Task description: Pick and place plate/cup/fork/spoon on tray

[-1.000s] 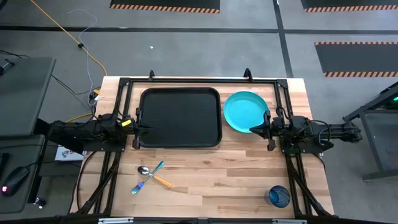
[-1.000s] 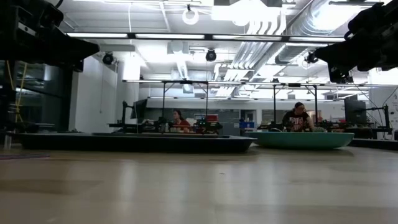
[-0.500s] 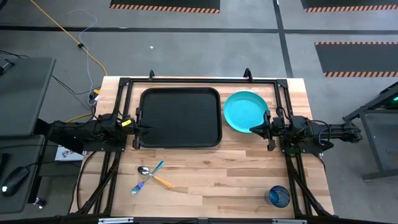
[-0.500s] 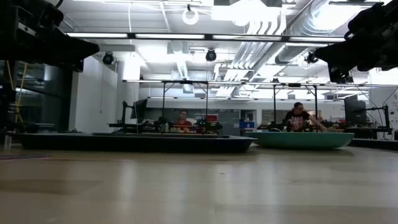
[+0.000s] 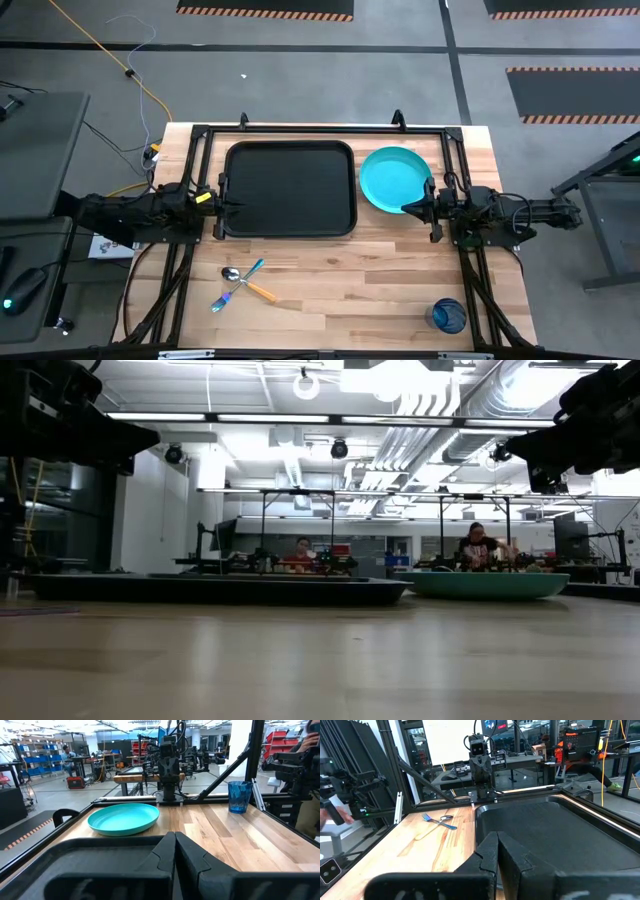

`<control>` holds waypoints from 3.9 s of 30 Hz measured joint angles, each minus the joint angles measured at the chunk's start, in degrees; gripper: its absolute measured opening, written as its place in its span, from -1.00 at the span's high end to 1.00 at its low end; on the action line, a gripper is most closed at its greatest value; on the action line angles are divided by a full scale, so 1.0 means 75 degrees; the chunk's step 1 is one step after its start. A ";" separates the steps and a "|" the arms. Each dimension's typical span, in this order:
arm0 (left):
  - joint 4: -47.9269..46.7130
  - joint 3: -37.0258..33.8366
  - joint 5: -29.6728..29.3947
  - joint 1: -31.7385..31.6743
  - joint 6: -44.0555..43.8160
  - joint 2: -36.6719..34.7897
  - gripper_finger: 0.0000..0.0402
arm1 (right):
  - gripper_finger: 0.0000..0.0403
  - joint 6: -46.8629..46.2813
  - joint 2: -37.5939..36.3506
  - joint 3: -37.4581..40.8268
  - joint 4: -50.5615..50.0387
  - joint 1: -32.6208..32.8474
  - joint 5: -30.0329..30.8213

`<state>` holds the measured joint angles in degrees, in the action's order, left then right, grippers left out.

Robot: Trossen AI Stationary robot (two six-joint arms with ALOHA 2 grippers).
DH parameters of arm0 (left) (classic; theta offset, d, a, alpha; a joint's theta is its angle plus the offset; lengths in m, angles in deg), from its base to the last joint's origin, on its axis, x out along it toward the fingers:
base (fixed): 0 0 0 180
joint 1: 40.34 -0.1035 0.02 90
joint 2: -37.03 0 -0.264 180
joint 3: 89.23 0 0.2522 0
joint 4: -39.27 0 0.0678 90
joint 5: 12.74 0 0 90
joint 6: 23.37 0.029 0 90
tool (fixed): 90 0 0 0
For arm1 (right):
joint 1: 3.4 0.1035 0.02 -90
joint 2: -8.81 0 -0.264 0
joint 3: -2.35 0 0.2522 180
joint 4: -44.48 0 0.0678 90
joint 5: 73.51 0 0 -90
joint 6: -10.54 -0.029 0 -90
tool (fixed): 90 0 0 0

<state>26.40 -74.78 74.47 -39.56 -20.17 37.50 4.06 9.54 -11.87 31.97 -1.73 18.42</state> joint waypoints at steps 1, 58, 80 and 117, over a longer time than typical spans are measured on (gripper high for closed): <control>0.0002 0.0001 0.0000 0.0000 0.0000 0.0000 1.00 | 1.00 -0.0001 -0.0001 0.0002 0.0000 0.0000 0.0000; -0.4281 0.5359 0.0055 0.5211 -0.1740 0.9438 -0.24 | 1.00 -0.0012 0.0001 0.0001 -0.0002 0.0000 -0.0002; -0.3206 0.5388 -0.0386 0.5622 -0.2023 1.1908 -0.21 | 1.00 -0.0012 0.0000 0.0000 -0.0001 -0.0003 -0.0001; -0.3525 0.5564 -0.1866 0.4548 -0.0451 0.8898 0.83 | 1.00 -0.0004 -0.0001 0.0000 -0.0001 -0.0003 0.0000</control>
<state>-0.04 -33.04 60.48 -5.46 -23.55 104.24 4.02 9.54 -11.87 31.96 -1.75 18.42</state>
